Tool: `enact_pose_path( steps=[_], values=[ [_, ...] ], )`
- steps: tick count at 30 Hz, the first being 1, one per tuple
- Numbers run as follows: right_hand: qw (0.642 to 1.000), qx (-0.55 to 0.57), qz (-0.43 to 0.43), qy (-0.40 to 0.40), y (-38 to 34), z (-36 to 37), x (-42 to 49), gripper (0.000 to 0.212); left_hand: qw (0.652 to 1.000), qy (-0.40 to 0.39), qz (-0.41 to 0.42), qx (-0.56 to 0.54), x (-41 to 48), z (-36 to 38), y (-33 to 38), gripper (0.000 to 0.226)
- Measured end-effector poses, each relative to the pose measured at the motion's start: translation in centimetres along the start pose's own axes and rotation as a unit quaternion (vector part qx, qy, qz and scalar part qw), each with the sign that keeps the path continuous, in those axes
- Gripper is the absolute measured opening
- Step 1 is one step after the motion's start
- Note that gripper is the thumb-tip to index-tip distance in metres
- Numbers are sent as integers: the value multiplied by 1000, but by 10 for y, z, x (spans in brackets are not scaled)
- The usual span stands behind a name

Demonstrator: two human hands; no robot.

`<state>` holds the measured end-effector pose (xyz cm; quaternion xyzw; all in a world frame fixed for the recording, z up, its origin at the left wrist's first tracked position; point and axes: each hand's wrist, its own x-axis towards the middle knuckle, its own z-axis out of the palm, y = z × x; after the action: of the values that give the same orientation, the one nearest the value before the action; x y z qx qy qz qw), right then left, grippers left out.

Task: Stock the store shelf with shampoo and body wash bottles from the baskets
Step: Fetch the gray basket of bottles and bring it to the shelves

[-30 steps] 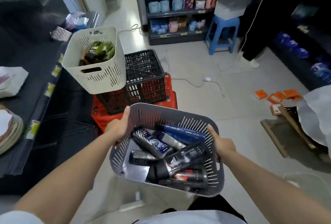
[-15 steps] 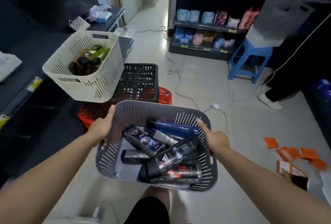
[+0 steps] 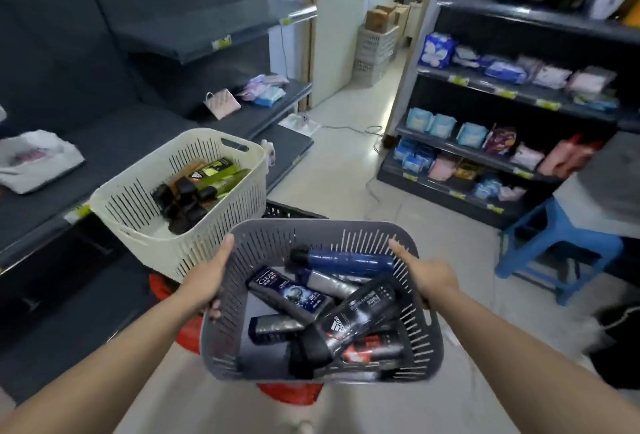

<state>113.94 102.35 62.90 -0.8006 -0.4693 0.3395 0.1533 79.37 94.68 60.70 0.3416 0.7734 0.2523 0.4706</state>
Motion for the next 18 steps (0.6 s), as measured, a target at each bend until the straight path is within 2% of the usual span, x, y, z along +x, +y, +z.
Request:
enact_pose_path(
  steps=[2,5,6,8,12,15,18],
  values=[
    [999,-30,-30,-20,-33,-3,32,90,1000,25,-15,-12,11,3,10,121],
    [996,-50,-54,-51,-77,1,74,94,995,87,-53,-20,15,7,25,87],
    [995,-50,-64,-60,-90,5,90,98,991,110,-65,-42,17,8,29,83],
    [990,-62,-92,-90,-116,17,123,108,981,148,-88,-86,25,9,33,85],
    [967,-106,-164,-161,-174,45,177,104,957,220,-130,-137,42,18,43,105],
    [943,-131,-215,-218,-215,70,212,104,925,287,-182,-167,48,38,50,94],
    [917,-158,-245,-273,-248,93,241,105,886,362,-226,-183,56,59,57,101]
  ],
)
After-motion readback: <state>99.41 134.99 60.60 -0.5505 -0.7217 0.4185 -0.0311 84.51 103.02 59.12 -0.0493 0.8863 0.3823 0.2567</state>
